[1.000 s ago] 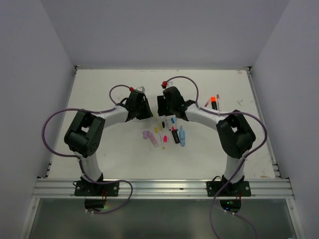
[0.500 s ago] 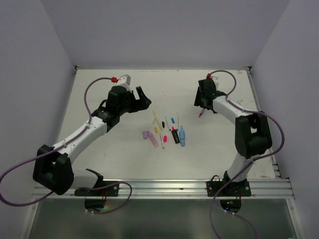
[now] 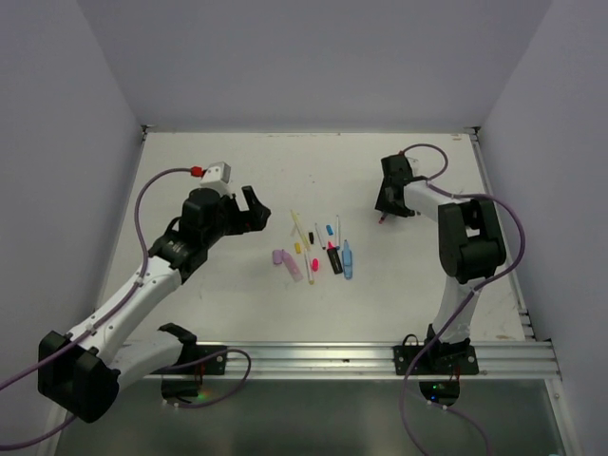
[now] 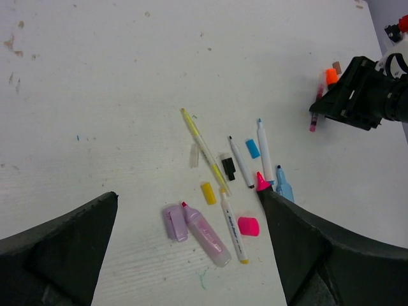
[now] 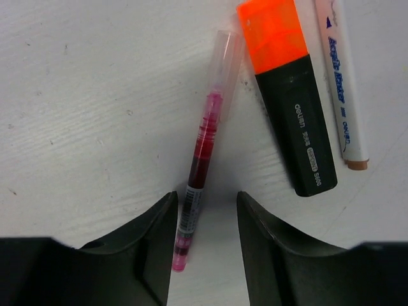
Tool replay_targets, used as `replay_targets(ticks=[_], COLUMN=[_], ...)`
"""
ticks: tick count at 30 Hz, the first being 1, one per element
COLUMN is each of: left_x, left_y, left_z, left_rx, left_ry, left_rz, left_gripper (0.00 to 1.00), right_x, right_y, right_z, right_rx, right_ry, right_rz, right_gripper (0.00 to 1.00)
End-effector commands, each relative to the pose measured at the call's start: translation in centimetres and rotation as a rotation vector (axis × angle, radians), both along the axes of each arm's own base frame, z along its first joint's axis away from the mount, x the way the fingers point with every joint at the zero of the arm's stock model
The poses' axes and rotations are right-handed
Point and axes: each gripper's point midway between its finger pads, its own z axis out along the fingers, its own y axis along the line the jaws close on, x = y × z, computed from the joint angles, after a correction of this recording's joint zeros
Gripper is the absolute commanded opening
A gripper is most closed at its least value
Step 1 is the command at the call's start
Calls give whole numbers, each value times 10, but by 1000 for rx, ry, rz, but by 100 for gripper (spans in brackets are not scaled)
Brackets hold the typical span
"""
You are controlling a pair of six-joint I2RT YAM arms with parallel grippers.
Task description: Open the pen caps
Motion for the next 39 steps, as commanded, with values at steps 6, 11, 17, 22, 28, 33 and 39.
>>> replay_targets(ticks=[6,11,17,22,28,33,39], left_x=[-12,-10,-3,8,23,32,39], left_y=[4,-12,-32,-49,-63,-66,-66], left_z=[-4,2,6,19,43,51,52], left_rx=[26,-22,-92,-158,-214,-242,-262], left_ry=[-60,-81,-71,-88,-118,-127,-117], left_rz=[-58,-123,-180,-219,-232,-213,-167], left_gripper=[100,100,100,100,100,90,71], right_x=[13,12,7,-20,-73,-114,-138], right_y=[20,41,95,159,225,259,278], right_z=[-18,-9,42,89,139,169,184], right_rx=[98,146,190,181,239,278,327], right_ry=[24,-13,-157,-284,-433,-540,-607], right_rz=[85,194,396,621,878,1016,1075], right_gripper=[17,0,0,0,0,0,0])
